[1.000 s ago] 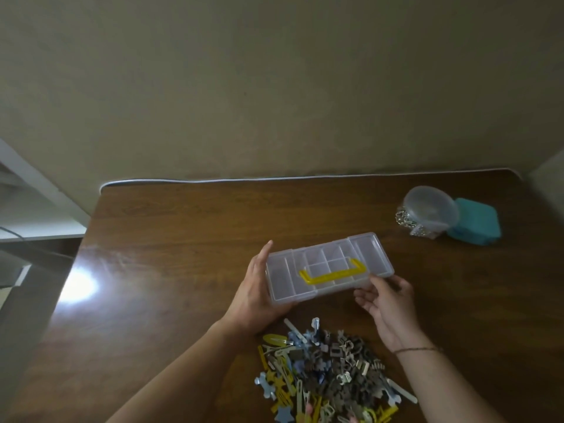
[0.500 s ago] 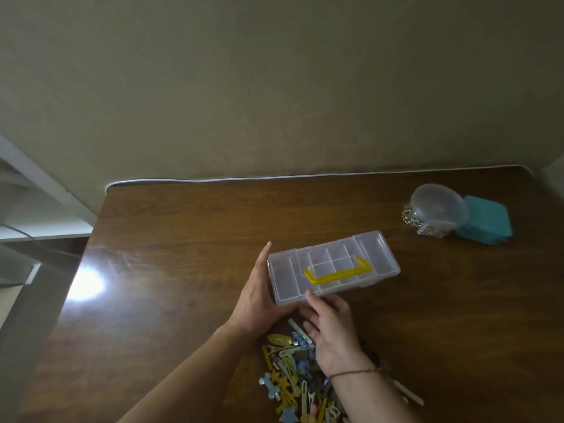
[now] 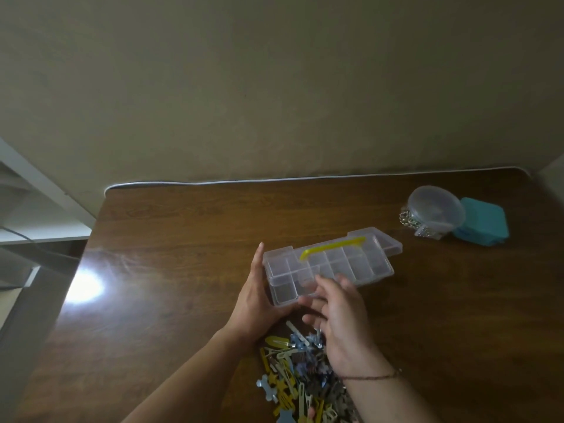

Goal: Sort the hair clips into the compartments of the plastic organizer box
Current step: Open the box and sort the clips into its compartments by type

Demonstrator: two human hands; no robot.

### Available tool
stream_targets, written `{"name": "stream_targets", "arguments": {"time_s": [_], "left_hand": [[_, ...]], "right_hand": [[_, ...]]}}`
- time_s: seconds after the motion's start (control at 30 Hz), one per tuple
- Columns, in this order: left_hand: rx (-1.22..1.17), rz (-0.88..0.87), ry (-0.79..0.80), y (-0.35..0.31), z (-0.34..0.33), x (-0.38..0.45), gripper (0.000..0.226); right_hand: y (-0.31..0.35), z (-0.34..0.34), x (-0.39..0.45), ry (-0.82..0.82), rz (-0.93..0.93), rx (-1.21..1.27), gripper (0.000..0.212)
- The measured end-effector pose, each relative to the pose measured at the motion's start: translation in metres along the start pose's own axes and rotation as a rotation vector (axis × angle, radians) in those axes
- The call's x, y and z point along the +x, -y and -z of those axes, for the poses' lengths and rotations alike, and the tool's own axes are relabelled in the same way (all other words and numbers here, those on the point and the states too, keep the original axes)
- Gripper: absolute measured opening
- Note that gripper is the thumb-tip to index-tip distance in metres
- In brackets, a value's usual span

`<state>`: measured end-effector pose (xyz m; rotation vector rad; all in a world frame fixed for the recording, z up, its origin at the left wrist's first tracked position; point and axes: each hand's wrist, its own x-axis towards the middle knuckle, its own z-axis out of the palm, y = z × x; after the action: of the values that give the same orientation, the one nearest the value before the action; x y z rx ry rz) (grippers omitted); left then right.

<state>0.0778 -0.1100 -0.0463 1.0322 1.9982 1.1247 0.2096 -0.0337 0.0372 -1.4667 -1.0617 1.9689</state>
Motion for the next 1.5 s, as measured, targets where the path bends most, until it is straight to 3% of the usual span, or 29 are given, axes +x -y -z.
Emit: {"name": "stream_targets", "arguments": {"time_s": [0.07, 0.17, 0.3, 0.37, 0.47, 0.53, 0.6, 0.73, 0.83, 0.97, 1.1, 1.23, 1.37, 1.5], "left_hand": [[0.008, 0.0, -0.008, 0.0, 0.0, 0.0, 0.134], [0.042, -0.021, -0.015, 0.003, -0.001, 0.001, 0.139], [0.037, -0.001, -0.006, 0.002, 0.002, -0.003, 0.14], [0.031, 0.007, 0.001, 0.002, 0.004, -0.004, 0.137], [0.029, 0.029, 0.01, 0.002, 0.007, -0.003, 0.133], [0.079, 0.015, 0.017, 0.003, 0.01, -0.002, 0.129], [0.139, -0.014, 0.03, 0.006, 0.015, 0.0, 0.126], [0.127, -0.026, 0.036, 0.014, 0.031, 0.0, 0.122], [0.095, -0.038, 0.005, 0.02, 0.038, -0.008, 0.121], [0.041, -0.05, -0.033, 0.03, 0.029, -0.017, 0.121], [0.005, -0.059, -0.089, 0.035, 0.017, -0.018, 0.119], [0.034, -0.143, -0.148, 0.04, 0.009, -0.014, 0.119], [0.068, -0.2, -0.191, 0.048, 0.0, -0.015, 0.117], [0.139, -0.212, -0.289, 0.056, -0.012, -0.019, 0.108]], "right_hand": [[0.013, -0.007, -0.004, -0.007, 0.125, -0.127, 0.057], [0.035, -0.014, 0.003, 0.033, 0.353, -0.339, 0.054], [0.067, -0.014, 0.056, -0.003, 0.742, -0.899, 0.057], [0.08, -0.008, 0.088, 0.074, 0.731, -1.196, 0.061], [0.083, 0.012, 0.115, 0.252, 0.504, -1.475, 0.064], [0.077, 0.028, 0.119, 0.281, 0.519, -1.666, 0.061], [0.064, 0.044, 0.115, 0.248, 0.683, -1.674, 0.058], [0.03, 0.072, 0.075, 0.146, 1.113, -1.297, 0.043], [-0.016, 0.094, 0.041, 0.19, 1.265, -1.16, 0.029], [-0.066, 0.094, 0.015, 0.397, 1.251, -1.183, 0.018], [-0.084, 0.062, 0.01, 0.636, 1.168, -1.362, 0.019], [-0.076, 0.047, 0.031, 0.726, 1.035, -1.571, 0.038], [-0.066, 0.053, 0.058, 0.827, 1.063, -1.688, 0.053], [-0.09, 0.048, 0.061, 0.837, 1.15, -1.804, 0.052]]}}
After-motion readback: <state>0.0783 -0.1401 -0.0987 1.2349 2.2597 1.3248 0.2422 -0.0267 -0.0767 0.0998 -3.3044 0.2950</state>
